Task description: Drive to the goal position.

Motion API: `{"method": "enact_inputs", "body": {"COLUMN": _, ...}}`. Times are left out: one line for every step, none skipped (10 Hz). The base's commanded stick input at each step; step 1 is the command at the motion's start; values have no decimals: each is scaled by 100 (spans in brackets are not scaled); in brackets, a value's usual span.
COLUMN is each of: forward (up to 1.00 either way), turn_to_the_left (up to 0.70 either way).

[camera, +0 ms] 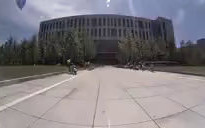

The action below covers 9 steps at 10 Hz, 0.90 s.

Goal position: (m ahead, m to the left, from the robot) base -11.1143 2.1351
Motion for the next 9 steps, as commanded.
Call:
{"method": "enact_inputs", "body": {"forward": 0, "turn_to_the_left": 100}}
{"method": "enact_inputs", "body": {"forward": 0, "turn_to_the_left": 100}}
{"method": "enact_inputs", "body": {"forward": 0, "turn_to_the_left": 100}}
{"method": "enact_inputs", "body": {"forward": 0, "turn_to_the_left": 100}}
{"method": "enact_inputs", "body": {"forward": 0, "turn_to_the_left": 100}}
{"method": "enact_inputs", "body": {"forward": 0, "turn_to_the_left": 100}}
{"method": "enact_inputs", "body": {"forward": 0, "turn_to_the_left": 100}}
{"method": "enact_inputs", "body": {"forward": 0, "turn_to_the_left": 100}}
{"method": "enact_inputs", "body": {"forward": 0, "turn_to_the_left": 100}}
